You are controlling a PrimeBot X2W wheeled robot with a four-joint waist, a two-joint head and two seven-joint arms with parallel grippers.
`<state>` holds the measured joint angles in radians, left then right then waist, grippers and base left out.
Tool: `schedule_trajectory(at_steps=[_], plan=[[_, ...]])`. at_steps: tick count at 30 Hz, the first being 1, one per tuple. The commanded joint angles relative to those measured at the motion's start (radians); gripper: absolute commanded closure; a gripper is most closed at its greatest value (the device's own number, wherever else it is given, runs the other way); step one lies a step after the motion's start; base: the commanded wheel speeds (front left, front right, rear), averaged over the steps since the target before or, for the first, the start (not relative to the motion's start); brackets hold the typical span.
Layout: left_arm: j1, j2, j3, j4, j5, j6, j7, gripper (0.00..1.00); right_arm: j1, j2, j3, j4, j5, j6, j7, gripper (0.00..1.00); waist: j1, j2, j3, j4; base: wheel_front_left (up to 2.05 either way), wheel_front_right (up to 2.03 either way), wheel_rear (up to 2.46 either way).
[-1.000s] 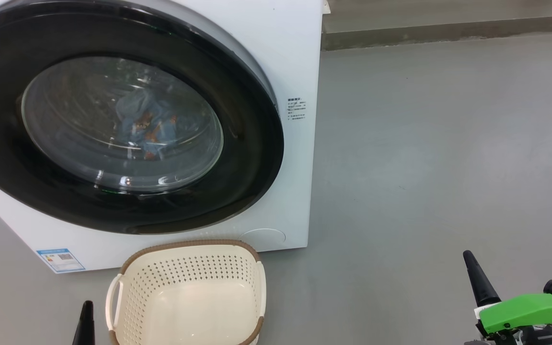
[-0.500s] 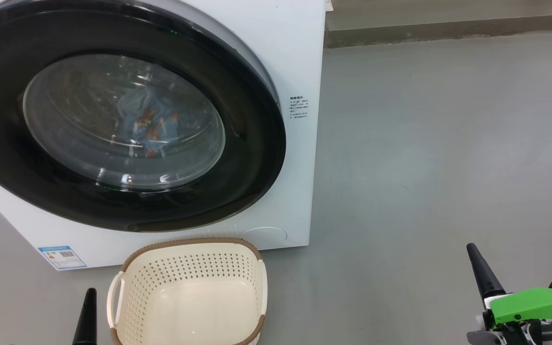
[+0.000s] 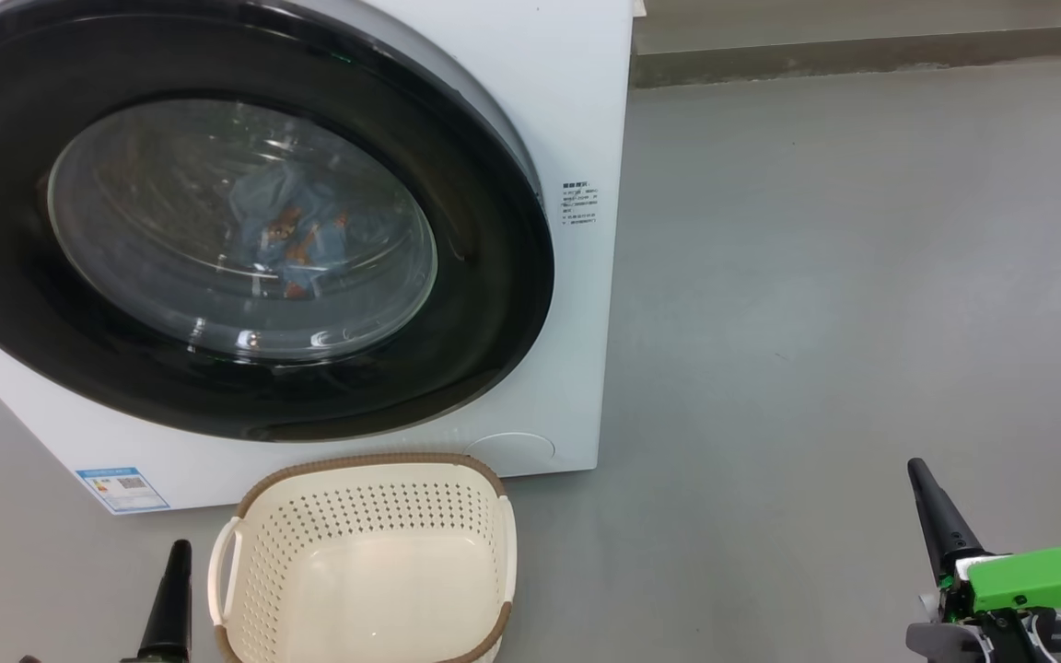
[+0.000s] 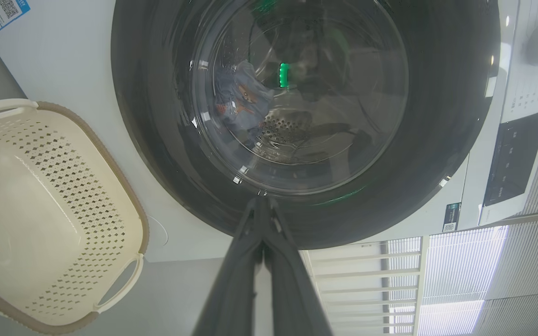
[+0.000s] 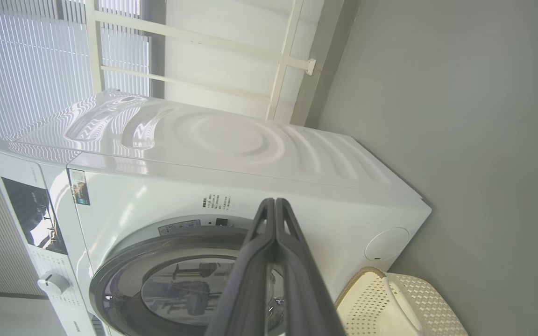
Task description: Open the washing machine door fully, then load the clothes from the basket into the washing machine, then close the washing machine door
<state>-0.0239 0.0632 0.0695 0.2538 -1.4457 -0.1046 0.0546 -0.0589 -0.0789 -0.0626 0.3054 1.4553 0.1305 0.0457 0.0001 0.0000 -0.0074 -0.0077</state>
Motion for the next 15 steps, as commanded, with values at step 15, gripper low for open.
schedule_trajectory(at_steps=[15], plan=[[-0.083, -0.011, 0.045, -0.041, -0.149, 0.008, 0.055, 1.00, -0.061, 0.012, -0.030, -0.049, 0.157, 0.000, 0.049, 1.00, 0.0000, 0.0000, 0.006, 0.007, 0.00, 0.00, 0.00]])
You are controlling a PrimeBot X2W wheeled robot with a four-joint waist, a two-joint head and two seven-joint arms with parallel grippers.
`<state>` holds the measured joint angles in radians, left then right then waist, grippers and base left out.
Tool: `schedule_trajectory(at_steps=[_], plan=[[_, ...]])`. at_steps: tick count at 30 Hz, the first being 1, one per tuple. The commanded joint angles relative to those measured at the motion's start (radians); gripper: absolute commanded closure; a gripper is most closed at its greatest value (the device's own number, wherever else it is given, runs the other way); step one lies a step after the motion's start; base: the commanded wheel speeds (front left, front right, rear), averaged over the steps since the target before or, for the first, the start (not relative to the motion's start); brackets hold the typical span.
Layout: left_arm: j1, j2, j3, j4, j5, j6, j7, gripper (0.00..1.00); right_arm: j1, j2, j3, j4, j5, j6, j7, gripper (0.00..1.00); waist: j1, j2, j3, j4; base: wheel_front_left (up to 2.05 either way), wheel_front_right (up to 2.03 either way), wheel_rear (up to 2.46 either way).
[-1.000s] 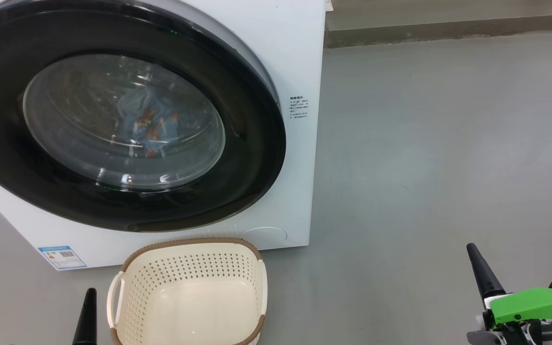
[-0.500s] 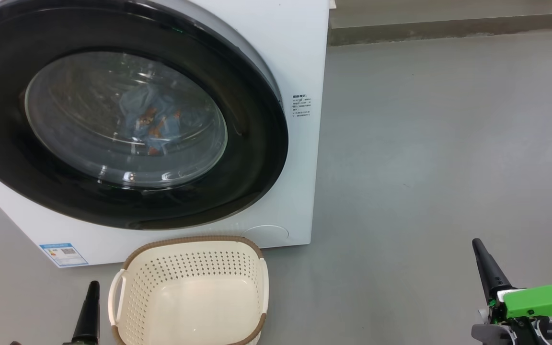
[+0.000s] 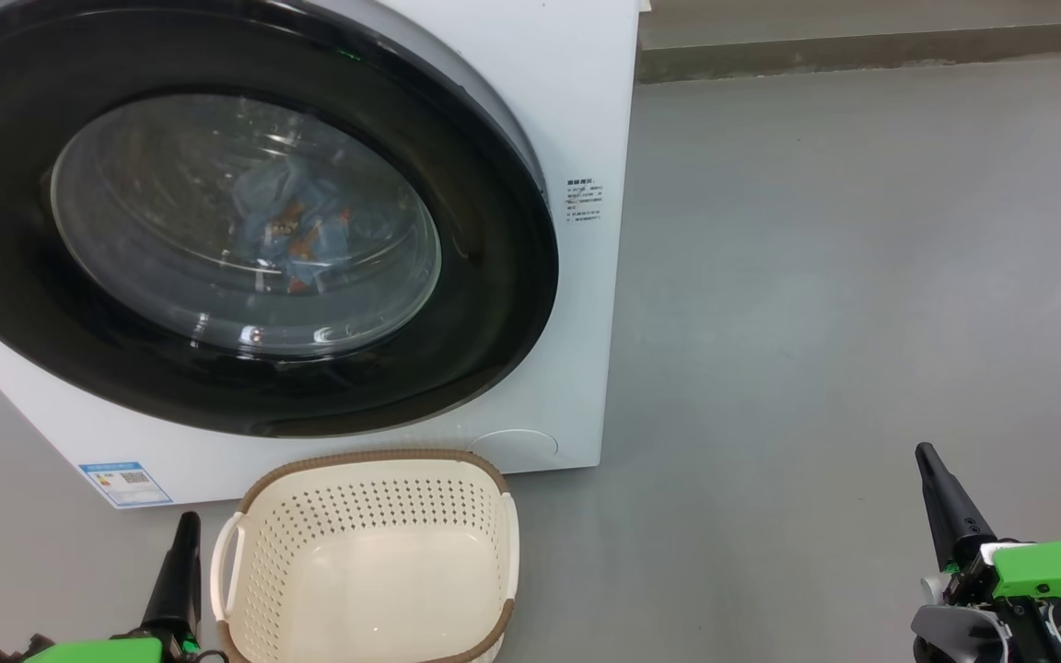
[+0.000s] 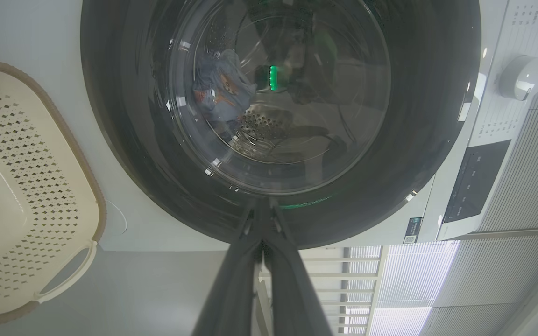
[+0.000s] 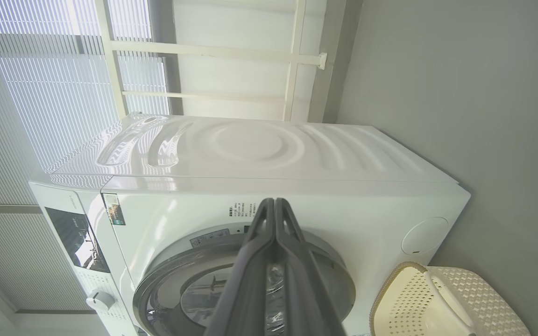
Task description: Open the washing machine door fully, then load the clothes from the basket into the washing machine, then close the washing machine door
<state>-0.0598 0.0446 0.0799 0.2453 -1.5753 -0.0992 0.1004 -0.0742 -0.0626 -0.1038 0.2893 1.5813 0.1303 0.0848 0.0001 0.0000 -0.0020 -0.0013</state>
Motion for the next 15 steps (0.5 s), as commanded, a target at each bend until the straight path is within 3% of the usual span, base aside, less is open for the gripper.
schedule_trajectory(at_steps=[1, 15], plan=[[-0.049, 0.006, 0.035, -0.033, -0.029, 0.002, 0.012, 1.00, -0.046, -0.003, 0.009, -0.034, 0.039, 0.000, 0.013, 1.00, -0.0001, 0.0000, 0.001, 0.001, 0.00, 0.00, 0.00], [-0.050, 0.006, 0.036, -0.033, -0.032, 0.003, 0.013, 1.00, -0.047, -0.003, 0.008, -0.034, 0.043, 0.000, 0.014, 1.00, -0.0001, 0.0000, 0.001, 0.001, 0.00, 0.00, 0.00]])
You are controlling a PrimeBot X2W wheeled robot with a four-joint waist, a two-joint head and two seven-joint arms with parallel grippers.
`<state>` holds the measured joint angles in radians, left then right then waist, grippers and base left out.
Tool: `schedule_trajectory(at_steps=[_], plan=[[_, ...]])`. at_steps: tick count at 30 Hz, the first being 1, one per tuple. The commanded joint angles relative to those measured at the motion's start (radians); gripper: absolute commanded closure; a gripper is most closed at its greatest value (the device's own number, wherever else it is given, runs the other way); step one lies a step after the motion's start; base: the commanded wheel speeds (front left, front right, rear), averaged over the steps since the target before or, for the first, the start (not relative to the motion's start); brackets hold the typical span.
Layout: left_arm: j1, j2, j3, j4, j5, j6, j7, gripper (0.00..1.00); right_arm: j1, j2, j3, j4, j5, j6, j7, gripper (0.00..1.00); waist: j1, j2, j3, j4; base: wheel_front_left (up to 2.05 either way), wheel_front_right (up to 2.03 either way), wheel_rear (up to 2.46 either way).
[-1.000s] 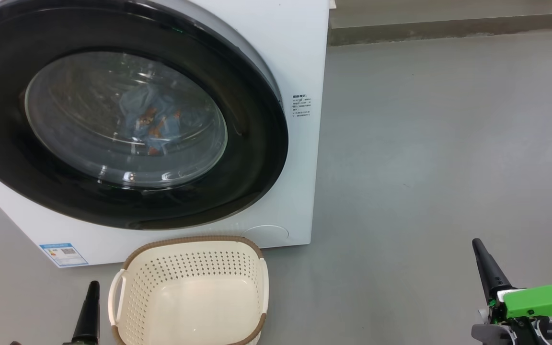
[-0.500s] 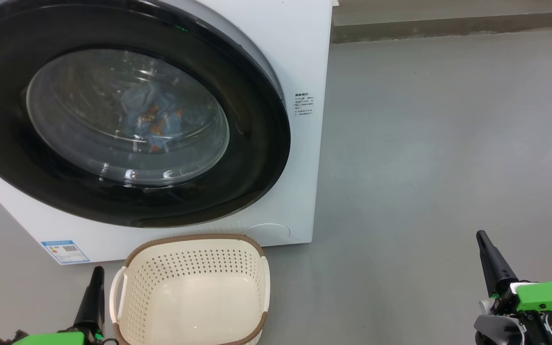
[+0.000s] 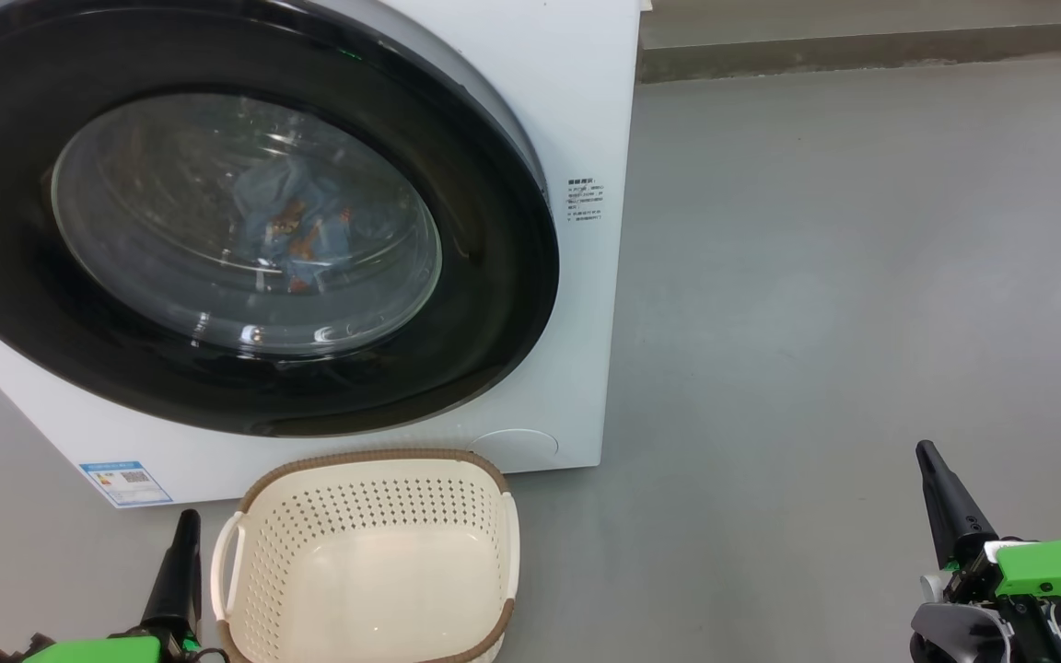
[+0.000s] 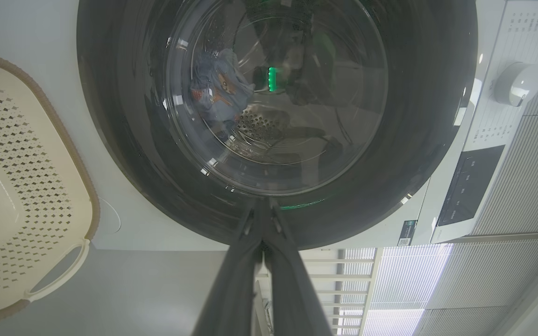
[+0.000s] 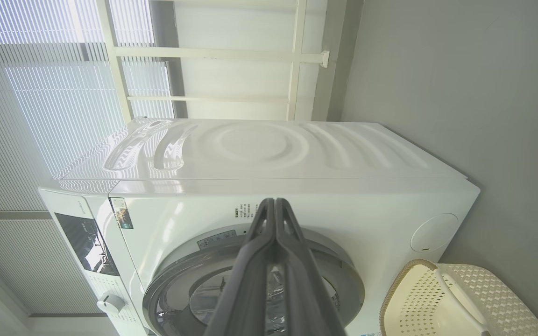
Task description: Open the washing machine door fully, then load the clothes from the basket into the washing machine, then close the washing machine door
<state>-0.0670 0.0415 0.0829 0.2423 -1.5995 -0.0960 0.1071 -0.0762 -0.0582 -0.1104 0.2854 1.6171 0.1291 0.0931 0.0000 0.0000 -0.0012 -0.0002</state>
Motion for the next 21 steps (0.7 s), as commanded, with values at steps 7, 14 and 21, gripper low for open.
schedule_trajectory(at_steps=[7, 14, 21], plan=[[-0.043, 0.009, 0.033, -0.030, -0.008, -0.001, 0.006, 1.00, -0.045, -0.007, 0.015, -0.031, 0.008, 0.002, 0.005, 1.00, 0.0000, 0.0000, 0.000, 0.000, 0.00, 0.00, 0.00], [-0.043, 0.009, 0.033, -0.030, -0.008, -0.001, 0.006, 1.00, -0.044, -0.008, 0.016, -0.031, 0.008, 0.002, 0.005, 1.00, 0.0000, 0.0000, 0.000, 0.000, 0.00, 0.00, 0.00], [-0.043, 0.009, 0.033, -0.030, -0.008, -0.001, 0.006, 1.00, -0.044, -0.008, 0.016, -0.031, 0.009, 0.002, 0.004, 1.00, 0.0000, 0.0000, 0.000, 0.000, 0.00, 0.00, 0.00]])
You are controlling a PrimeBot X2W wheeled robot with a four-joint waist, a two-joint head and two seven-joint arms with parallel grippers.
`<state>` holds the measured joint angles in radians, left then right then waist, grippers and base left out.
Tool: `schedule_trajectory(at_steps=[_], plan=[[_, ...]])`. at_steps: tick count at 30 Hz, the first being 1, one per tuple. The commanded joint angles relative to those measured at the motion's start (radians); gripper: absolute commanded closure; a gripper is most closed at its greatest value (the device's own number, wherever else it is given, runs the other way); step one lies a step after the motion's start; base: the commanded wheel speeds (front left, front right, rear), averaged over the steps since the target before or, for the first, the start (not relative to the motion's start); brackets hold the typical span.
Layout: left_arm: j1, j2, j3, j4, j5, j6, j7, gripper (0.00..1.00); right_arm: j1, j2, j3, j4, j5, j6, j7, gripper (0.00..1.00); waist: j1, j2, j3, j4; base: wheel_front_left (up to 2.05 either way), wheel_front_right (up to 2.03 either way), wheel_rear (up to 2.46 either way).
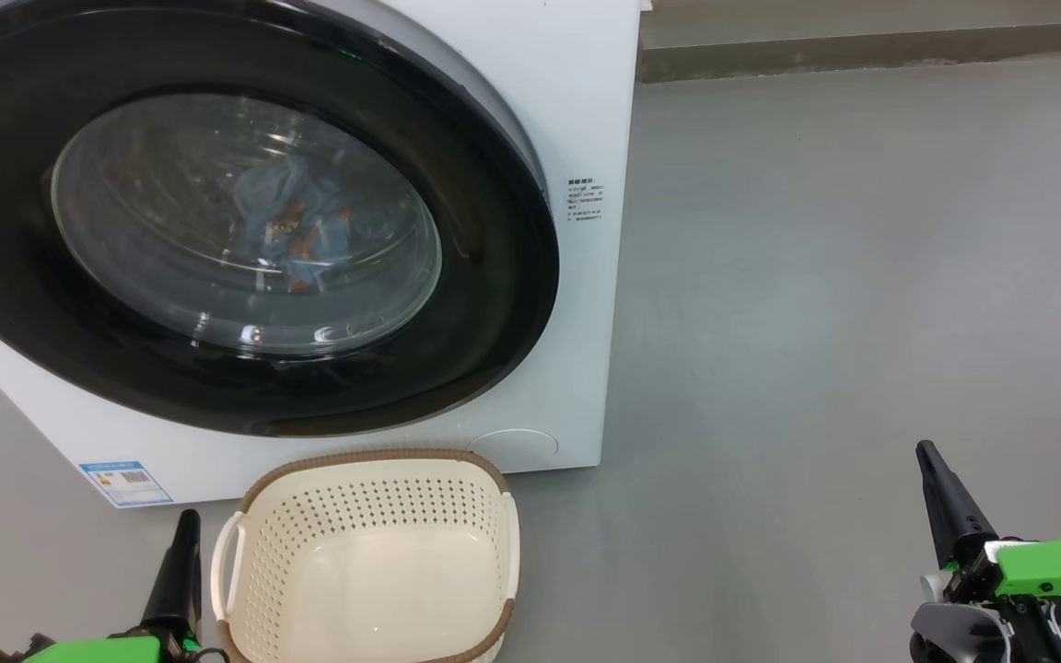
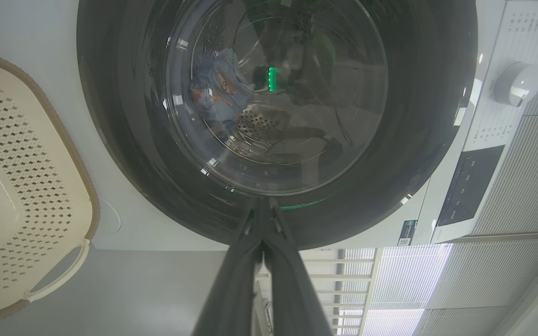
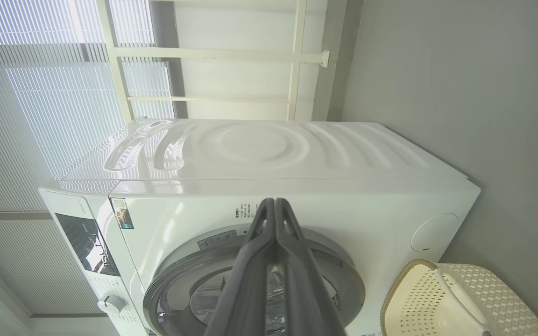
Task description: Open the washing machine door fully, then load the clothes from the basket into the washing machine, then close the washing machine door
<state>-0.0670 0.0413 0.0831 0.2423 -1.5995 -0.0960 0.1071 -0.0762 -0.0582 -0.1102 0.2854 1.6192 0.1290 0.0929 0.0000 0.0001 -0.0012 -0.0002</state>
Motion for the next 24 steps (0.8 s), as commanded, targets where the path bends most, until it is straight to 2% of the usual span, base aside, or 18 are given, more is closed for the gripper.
schedule_trajectory(at_steps=[1, 24], plan=[[-0.043, 0.009, 0.033, -0.030, -0.008, -0.001, 0.006, 1.00, -0.044, -0.008, 0.016, -0.031, 0.006, 0.002, 0.004, 1.00, 0.0000, -0.0001, 0.000, 0.000, 0.00, 0.00, 0.00], [-0.043, 0.009, 0.033, -0.030, -0.008, -0.001, 0.006, 1.00, -0.044, -0.009, 0.018, -0.031, 0.008, 0.002, 0.003, 1.00, 0.0000, -0.0001, 0.000, 0.000, 0.00, 0.00, 0.00]])
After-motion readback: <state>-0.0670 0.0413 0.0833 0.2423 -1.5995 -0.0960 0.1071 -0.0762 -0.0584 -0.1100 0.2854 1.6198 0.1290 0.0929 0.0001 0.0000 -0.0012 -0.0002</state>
